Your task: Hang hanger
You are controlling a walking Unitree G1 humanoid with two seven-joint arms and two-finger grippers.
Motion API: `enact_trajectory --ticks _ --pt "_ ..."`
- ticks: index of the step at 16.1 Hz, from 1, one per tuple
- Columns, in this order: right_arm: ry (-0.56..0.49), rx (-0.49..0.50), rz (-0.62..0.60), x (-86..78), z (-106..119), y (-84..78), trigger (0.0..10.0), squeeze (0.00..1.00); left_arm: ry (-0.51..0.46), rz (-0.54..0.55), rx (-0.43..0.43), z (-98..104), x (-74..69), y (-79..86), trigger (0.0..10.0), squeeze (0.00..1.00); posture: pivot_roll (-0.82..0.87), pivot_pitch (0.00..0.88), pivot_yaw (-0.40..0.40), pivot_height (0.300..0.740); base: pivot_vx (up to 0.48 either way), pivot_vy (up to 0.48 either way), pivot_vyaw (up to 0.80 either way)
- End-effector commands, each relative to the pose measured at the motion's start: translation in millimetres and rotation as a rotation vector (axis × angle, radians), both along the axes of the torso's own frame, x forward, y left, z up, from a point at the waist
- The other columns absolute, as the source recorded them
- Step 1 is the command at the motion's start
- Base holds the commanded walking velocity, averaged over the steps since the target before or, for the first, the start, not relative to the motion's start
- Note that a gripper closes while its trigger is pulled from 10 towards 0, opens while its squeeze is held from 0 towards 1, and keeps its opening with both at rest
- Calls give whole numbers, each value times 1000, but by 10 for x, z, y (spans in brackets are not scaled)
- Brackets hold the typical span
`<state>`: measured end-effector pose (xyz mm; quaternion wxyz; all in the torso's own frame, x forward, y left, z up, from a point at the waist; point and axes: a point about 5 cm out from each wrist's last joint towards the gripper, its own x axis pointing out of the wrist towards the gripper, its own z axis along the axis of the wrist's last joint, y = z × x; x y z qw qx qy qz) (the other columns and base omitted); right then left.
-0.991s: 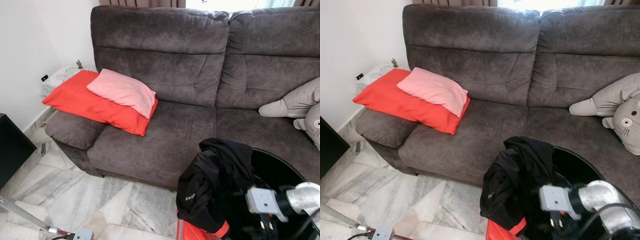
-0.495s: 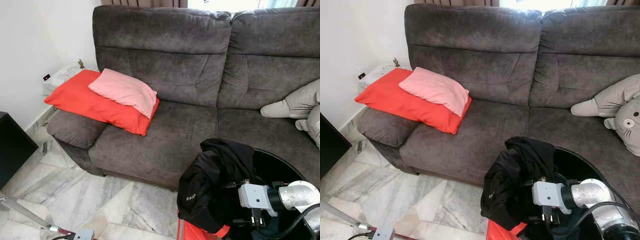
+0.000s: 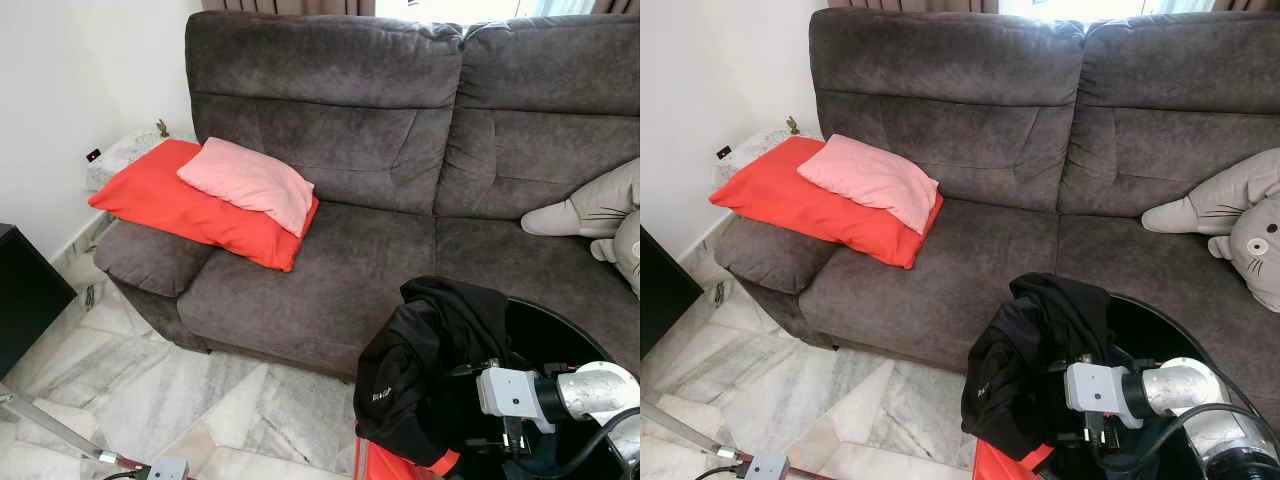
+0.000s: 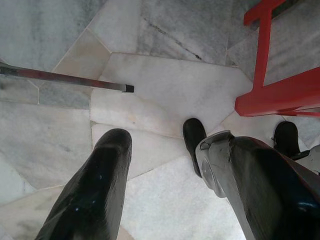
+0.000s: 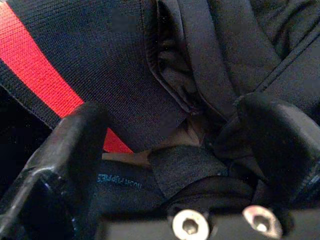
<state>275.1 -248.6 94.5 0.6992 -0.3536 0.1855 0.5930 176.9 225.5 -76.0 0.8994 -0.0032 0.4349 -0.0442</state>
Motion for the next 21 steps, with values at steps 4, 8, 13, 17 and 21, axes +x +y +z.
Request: enact_trajectory --ticks 4,8,13,17,21 --pt "118 -148 95 -176 -50 -145 10000 0 -4 10 4 0 -20 33 10000 0 -122 78 101 740 0 0 0" --pt "157 -234 121 -255 -49 -246 10000 0 -12 -5 2 9 2 16 10000 0 -124 78 102 740 0 0 0" --pt "68 -134 118 -199 -74 -26 10000 0 -5 -5 9 5 -6 25 10000 0 -122 77 103 740 0 0 0" --pt "53 -77 129 -197 -139 118 10000 0 7 -1 18 0 -23 49 10000 0 -119 75 104 740 0 0 0" --pt "13 -83 115 -162 -209 197 10000 0 10 -3 22 -11 -38 35 10000 0 -120 72 106 740 0 0 0"
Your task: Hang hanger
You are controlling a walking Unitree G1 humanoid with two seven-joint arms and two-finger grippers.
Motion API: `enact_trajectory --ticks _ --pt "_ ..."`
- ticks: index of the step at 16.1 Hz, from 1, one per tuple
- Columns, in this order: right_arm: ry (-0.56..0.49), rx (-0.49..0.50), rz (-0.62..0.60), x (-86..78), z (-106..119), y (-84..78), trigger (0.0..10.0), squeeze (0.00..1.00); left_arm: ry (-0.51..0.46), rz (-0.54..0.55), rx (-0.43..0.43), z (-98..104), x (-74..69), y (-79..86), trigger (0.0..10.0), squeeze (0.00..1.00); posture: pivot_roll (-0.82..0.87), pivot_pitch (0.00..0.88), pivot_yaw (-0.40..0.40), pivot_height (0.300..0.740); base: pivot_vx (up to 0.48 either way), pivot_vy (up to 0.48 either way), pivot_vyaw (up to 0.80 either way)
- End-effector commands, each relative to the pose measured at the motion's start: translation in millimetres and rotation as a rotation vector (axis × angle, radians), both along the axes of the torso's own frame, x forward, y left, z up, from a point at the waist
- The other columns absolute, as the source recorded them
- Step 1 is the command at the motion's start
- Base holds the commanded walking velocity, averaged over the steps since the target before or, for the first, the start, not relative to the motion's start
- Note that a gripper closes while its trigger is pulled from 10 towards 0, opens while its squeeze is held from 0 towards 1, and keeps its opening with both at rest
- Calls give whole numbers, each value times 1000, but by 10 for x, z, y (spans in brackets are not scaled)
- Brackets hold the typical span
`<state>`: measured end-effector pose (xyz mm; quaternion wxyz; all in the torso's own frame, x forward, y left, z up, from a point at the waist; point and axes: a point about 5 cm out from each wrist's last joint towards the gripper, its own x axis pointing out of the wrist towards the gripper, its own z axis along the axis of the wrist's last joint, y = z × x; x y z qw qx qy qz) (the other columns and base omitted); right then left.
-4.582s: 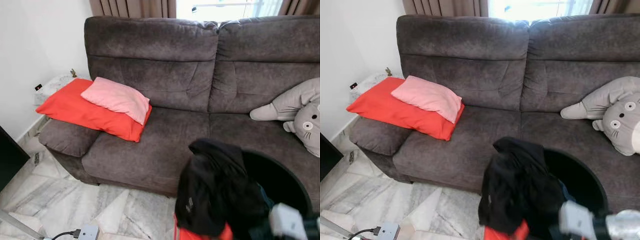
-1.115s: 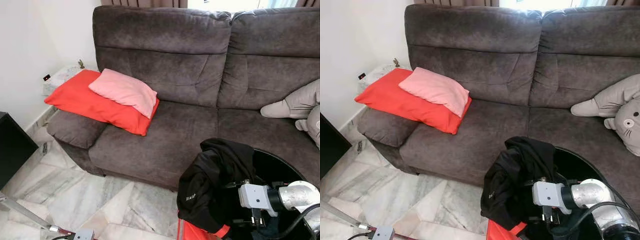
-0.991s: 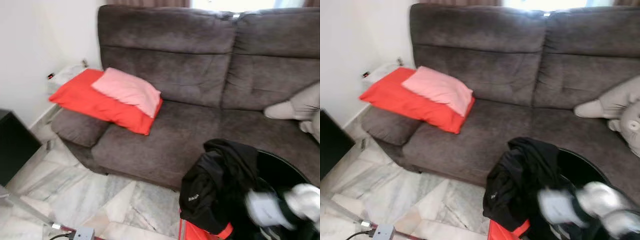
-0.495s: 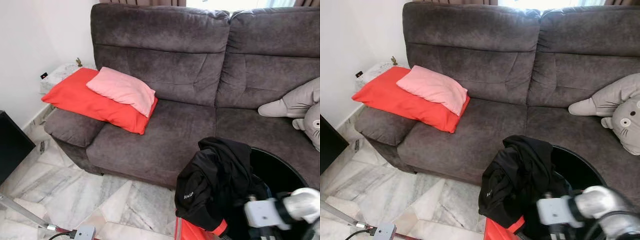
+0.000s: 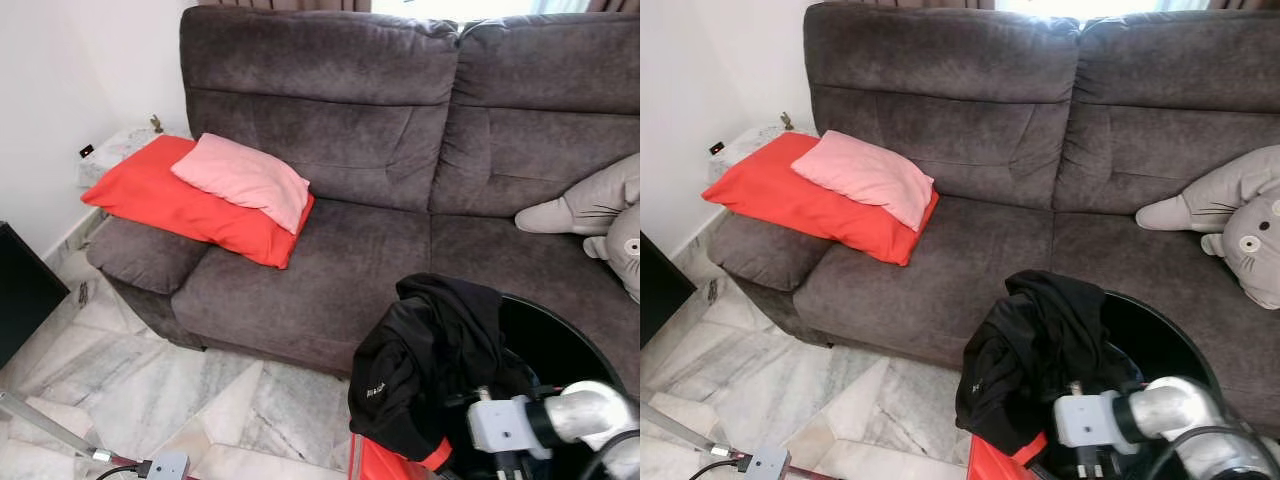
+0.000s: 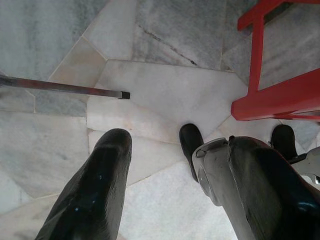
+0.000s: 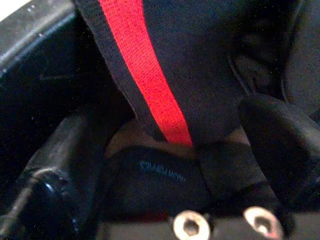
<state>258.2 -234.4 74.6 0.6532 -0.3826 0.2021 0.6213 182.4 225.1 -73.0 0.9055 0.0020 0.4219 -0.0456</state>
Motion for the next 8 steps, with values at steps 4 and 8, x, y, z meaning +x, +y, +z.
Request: enact_trajectory --ticks 4,8 --pt "-98 56 -19 86 -16 153 10000 0 29 -4 9 -40 -78 1 10000 0 -118 72 102 740 0 0 0" --pt "-145 69 -24 121 -13 201 10000 0 9 -7 8 -14 -34 11 10000 0 -115 76 103 740 0 0 0"
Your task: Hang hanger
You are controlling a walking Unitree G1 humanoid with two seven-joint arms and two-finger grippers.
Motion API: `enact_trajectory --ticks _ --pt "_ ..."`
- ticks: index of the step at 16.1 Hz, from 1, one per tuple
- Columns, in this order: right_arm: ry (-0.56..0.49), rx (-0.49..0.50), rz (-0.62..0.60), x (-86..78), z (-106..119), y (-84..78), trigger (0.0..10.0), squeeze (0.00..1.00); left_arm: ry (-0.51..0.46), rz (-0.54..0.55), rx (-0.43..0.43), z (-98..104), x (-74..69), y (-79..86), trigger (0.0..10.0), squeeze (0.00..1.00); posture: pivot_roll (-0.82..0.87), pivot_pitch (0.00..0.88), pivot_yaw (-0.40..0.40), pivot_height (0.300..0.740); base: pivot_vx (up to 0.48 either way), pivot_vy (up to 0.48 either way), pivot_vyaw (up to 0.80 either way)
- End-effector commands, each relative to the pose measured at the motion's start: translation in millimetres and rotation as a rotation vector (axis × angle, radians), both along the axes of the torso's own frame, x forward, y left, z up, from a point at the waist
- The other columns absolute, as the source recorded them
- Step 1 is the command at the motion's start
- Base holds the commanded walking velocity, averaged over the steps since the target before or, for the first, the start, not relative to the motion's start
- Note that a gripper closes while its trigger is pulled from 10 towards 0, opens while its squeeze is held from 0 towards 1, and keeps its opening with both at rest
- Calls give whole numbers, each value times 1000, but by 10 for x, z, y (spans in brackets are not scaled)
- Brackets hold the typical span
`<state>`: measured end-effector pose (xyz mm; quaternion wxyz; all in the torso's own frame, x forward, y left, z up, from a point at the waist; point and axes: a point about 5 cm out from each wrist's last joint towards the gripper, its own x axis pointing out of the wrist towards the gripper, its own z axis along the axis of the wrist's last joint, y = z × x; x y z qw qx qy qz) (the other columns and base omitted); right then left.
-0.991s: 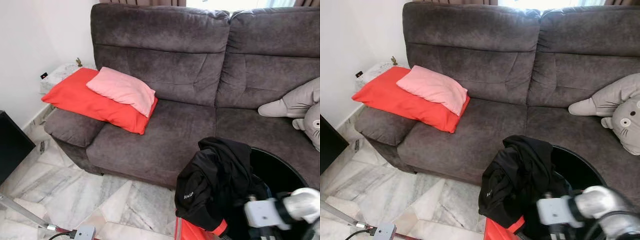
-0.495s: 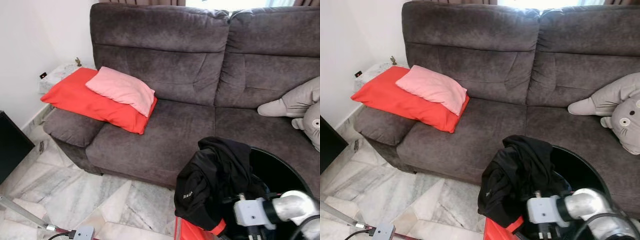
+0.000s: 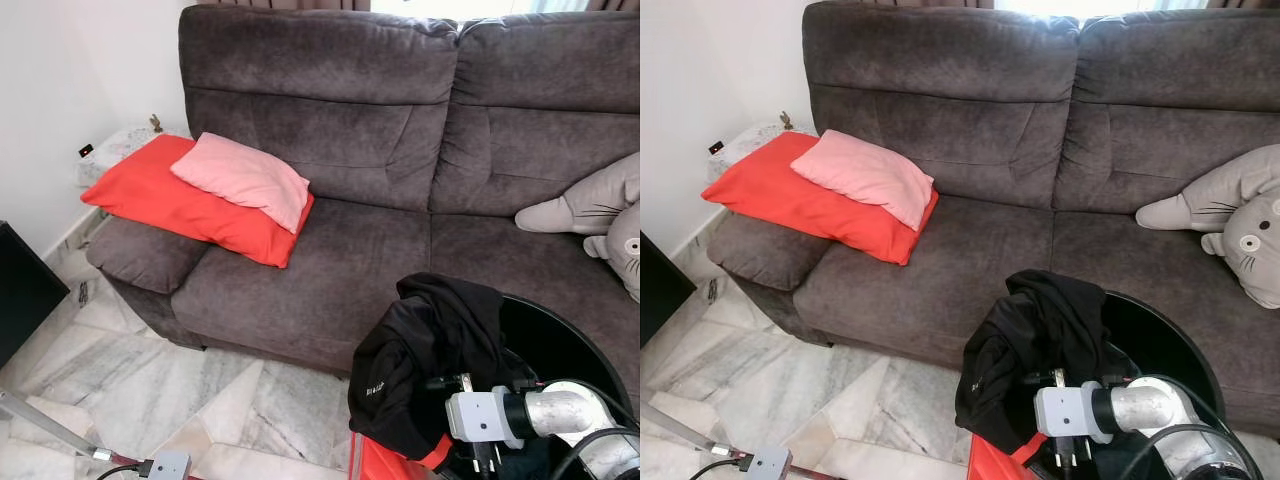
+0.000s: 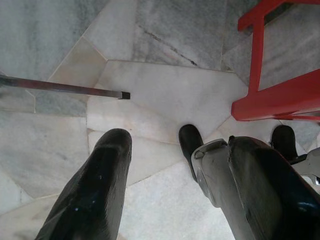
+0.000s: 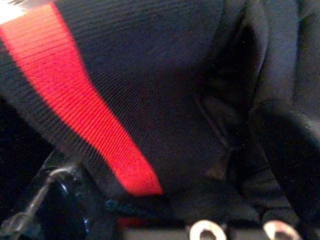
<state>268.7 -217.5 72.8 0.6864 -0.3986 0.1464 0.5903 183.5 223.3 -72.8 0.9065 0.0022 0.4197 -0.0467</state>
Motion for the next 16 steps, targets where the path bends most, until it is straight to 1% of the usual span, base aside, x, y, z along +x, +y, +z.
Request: enact_trajectory --ticks 1,3,4,5,6,12,16 --pt "-25 16 6 24 5 49 10000 0 10 -7 9 -12 -39 29 10000 0 -114 78 103 740 0 0 0" --pt "-29 24 9 22 2 61 10000 0 9 -9 10 -9 -33 29 10000 0 -113 80 104 740 0 0 0" --pt "-22 29 13 13 -7 68 9765 0 7 -10 10 -6 -27 29 10000 0 -112 80 104 740 0 0 0" --pt "-18 31 15 6 -13 67 588 0 6 -11 10 -4 -24 29 10000 0 -113 81 105 740 0 0 0" --pt "-7 34 18 -9 -27 64 0 0 4 -12 10 0 -15 27 10000 0 -112 83 104 740 0 0 0" --pt "-1 59 11 -7 -48 92 0 0 0 -16 8 4 16 -14 10000 0 -108 87 103 740 0 0 0" --pt "5 58 7 -3 -53 82 0 0 22 -7 15 -15 0 -23 10000 0 -108 87 101 740 0 0 0"
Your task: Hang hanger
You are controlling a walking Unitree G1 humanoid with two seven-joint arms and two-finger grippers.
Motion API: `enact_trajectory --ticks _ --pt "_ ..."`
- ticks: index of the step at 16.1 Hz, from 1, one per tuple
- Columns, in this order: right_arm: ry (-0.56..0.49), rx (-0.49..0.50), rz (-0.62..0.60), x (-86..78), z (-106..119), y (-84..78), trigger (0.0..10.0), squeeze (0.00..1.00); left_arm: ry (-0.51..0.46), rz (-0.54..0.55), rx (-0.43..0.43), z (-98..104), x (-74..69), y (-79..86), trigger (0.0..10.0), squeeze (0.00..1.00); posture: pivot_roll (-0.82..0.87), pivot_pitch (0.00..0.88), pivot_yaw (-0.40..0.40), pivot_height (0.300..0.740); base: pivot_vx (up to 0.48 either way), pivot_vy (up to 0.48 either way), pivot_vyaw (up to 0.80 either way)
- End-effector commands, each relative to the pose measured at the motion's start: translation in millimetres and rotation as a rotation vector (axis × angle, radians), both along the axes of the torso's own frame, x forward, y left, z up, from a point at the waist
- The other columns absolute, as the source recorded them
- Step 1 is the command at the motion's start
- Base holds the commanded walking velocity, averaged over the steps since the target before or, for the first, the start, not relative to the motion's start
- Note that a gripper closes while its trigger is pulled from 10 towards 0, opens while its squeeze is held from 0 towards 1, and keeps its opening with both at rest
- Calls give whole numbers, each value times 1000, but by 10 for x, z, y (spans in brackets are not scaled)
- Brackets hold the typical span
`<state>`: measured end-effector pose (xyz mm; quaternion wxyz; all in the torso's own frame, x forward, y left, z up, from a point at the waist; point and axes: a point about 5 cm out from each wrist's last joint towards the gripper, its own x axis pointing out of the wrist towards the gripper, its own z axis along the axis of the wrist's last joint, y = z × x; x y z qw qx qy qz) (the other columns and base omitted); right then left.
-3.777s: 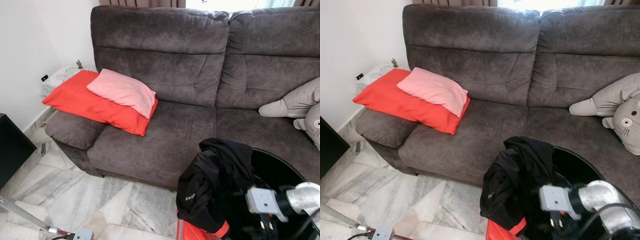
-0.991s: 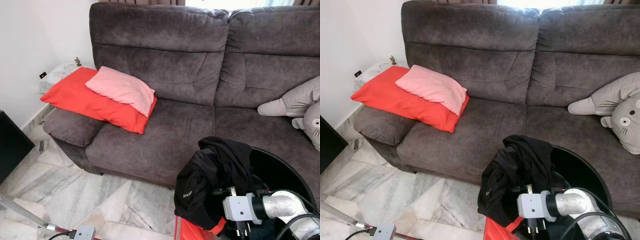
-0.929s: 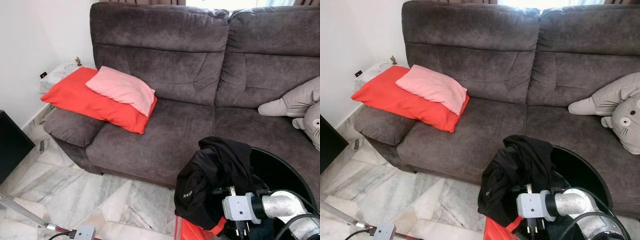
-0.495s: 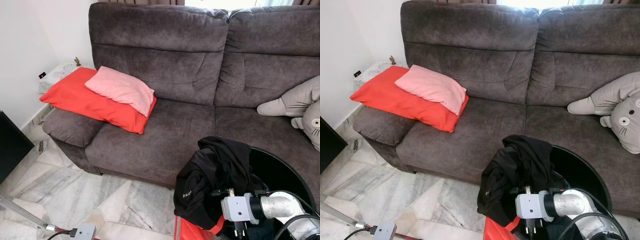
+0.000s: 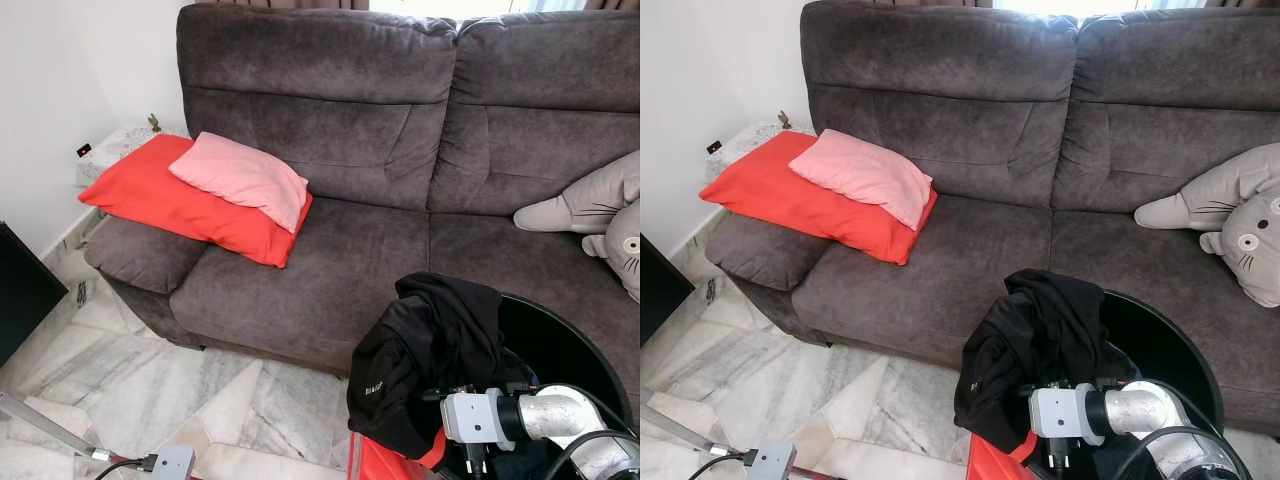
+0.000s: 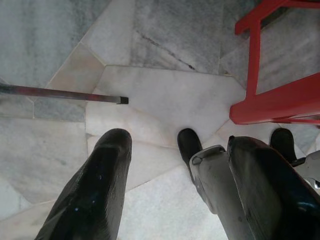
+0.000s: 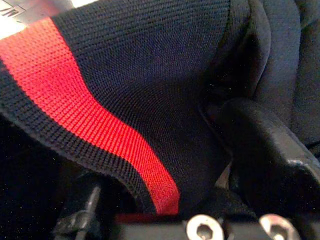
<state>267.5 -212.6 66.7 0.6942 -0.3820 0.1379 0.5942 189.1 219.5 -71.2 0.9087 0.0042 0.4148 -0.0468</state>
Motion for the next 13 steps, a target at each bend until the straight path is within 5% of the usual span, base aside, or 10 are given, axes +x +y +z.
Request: enact_trajectory --ticks 1,10,13 --pt "-6 15 5 16 9 27 0 0 42 0 17 -35 -64 31 10000 0 -108 86 101 740 0 0 0" --pt "-66 9 -29 70 55 -11 0 0 59 2 24 -54 -79 4 10000 0 -113 81 105 740 0 0 0" --pt "-123 133 -118 176 202 6 0 0 51 -2 16 -48 -56 -26 10000 0 -117 75 105 740 0 0 0"
